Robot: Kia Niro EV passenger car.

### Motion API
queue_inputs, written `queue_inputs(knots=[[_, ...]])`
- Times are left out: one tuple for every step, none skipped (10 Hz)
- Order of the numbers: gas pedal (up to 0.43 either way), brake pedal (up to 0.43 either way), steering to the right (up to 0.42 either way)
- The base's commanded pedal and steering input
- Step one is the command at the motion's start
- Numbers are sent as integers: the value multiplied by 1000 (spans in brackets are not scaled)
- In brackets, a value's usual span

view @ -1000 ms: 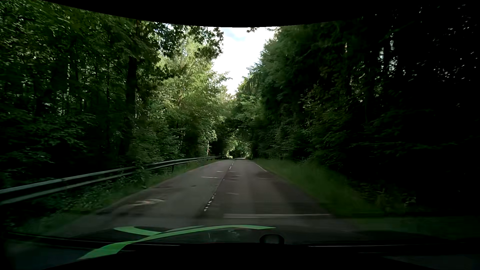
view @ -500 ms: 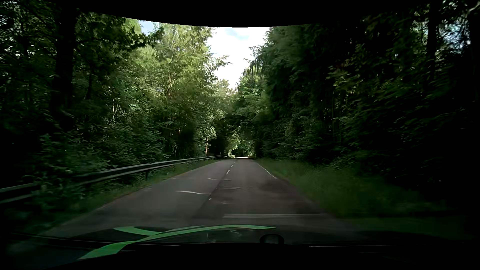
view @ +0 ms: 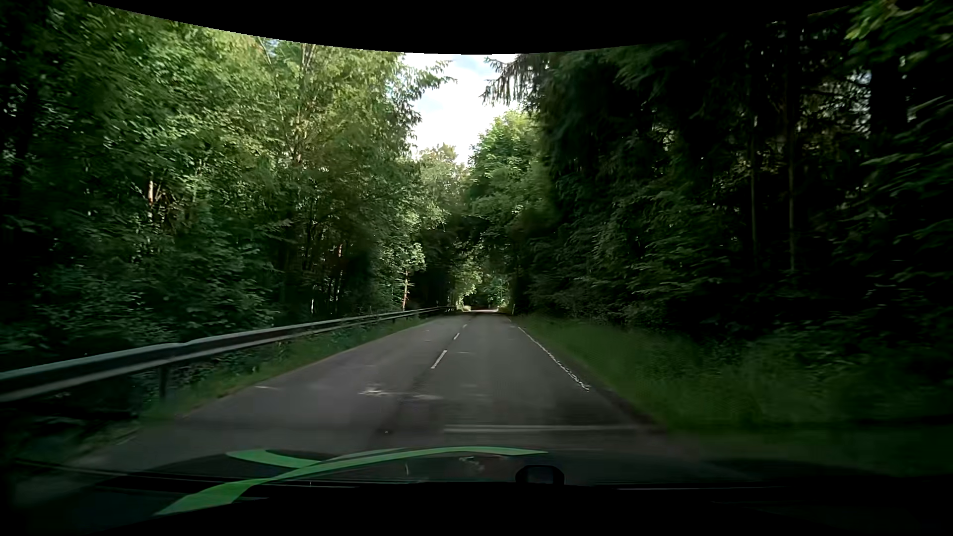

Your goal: Follow the waypoints while adhering to traffic rules and regulations

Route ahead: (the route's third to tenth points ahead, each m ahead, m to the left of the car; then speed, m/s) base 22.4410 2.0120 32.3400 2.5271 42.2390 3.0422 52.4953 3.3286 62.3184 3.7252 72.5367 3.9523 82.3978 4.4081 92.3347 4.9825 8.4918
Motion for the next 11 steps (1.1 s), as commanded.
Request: queue_inputs(knots=[[47, 0, -15], [47, 0, -15], [39, 0, -15], [39, 0, -14], [39, 0, -13], [47, 0, -12], [47, 0, -11], [47, 0, -11], [47, 0, -11], [47, 0, -8], [67, 0, -6]])
